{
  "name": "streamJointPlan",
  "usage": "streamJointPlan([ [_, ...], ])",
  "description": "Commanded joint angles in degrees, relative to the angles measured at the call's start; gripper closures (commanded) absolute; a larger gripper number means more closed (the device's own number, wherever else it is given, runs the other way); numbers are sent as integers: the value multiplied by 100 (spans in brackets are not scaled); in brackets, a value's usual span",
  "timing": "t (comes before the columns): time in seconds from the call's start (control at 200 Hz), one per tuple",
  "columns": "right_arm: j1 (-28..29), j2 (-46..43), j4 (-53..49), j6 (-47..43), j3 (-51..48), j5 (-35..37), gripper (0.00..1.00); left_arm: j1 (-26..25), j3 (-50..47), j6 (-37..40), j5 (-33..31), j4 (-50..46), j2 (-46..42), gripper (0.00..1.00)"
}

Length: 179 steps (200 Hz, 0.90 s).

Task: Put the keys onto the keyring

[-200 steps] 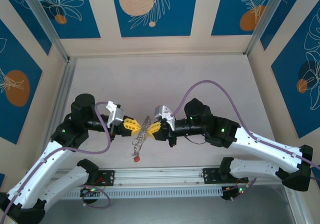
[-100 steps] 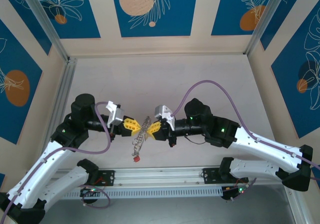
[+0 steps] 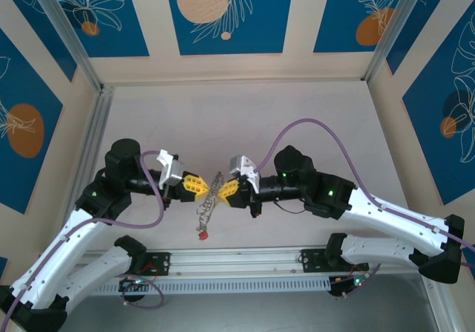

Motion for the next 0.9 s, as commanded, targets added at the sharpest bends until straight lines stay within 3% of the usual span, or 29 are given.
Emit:
streamJointPlan([
  [0.0, -10, -17, 262, 71, -10, -57, 100, 53, -34, -83, 132, 158, -68, 100],
  [0.89, -5, 110, 559, 120, 99, -272, 100, 53, -36, -85, 149, 169, -91, 100],
])
